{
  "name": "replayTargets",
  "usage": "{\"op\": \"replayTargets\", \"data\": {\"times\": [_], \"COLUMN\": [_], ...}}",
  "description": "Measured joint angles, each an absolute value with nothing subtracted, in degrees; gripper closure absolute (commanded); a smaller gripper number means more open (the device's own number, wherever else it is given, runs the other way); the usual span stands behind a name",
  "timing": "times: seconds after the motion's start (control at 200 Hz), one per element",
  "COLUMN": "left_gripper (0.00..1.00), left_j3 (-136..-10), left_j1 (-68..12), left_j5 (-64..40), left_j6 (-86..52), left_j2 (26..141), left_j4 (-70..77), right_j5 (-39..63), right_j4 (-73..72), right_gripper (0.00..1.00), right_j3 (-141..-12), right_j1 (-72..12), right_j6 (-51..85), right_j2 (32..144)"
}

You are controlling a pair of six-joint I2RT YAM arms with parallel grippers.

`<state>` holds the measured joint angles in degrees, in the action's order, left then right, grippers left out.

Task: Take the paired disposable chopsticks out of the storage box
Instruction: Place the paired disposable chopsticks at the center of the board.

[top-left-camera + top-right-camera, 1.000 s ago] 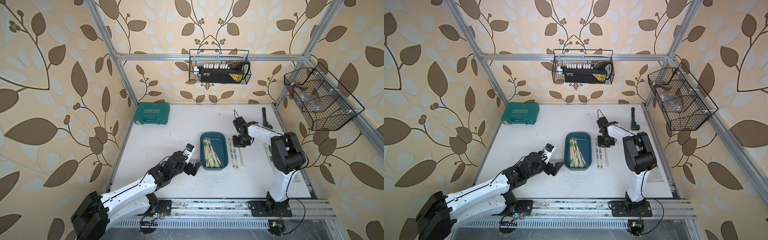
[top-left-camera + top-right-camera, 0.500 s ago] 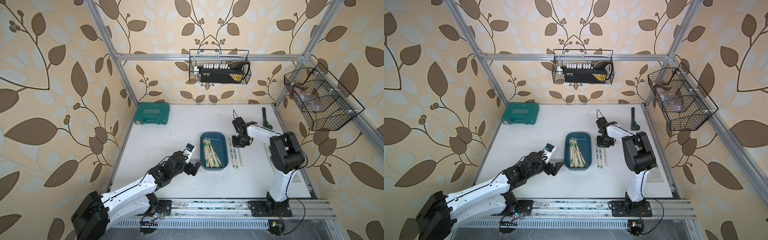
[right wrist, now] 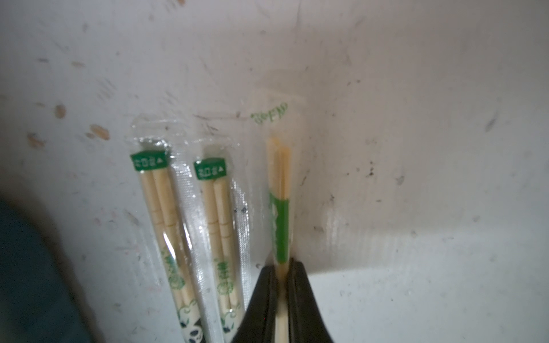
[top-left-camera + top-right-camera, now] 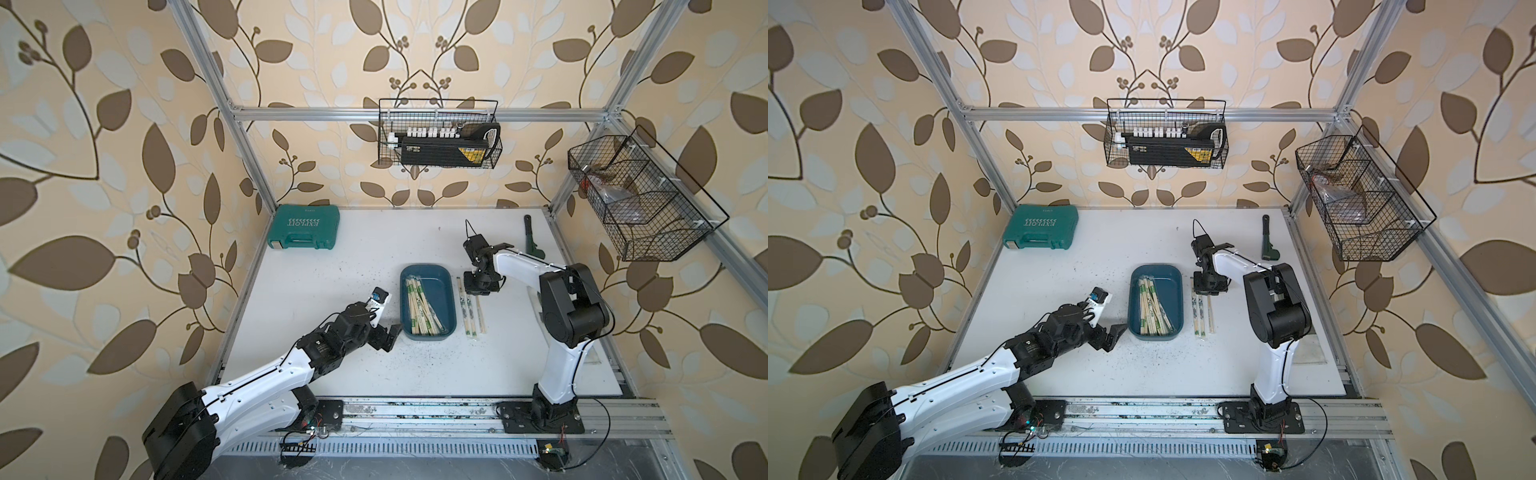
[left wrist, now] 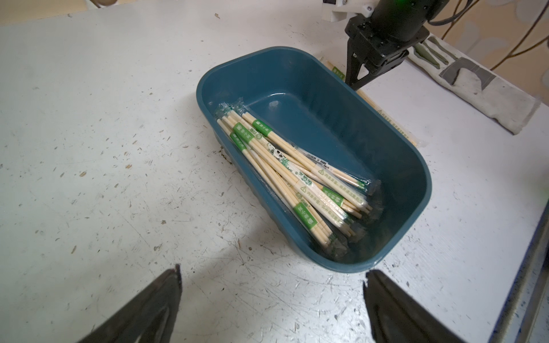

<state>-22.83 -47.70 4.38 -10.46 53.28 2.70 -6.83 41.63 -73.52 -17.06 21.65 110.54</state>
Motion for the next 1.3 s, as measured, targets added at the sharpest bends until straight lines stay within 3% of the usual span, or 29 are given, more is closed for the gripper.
{"op": "replayTargets", "data": {"times": [0.375, 0.745, 1.3], "left_gripper": [0.01, 0.01, 0.01], "left_j3": [-22.8, -22.8, -22.8], "left_j1": [-47.7, -47.7, -47.7], "left_j5": [4.4, 4.4, 4.4], "left_j6": [-10.5, -10.5, -10.5], "left_j2": [53.3, 53.3, 53.3], "left_j4": [2.7, 2.7, 2.7], "right_j5": [-7.3, -7.9, -7.5], "right_j4": [41.3, 41.4, 42.9], "right_gripper": [0.89, 0.79, 0.78], "right_j3": [-73.1, -72.9, -71.2], "right_j1": [-17.3, -17.3, -19.2], "right_j6": [22.1, 22.9, 22.9], "right_j2": [110.3, 110.2, 108.0]}}
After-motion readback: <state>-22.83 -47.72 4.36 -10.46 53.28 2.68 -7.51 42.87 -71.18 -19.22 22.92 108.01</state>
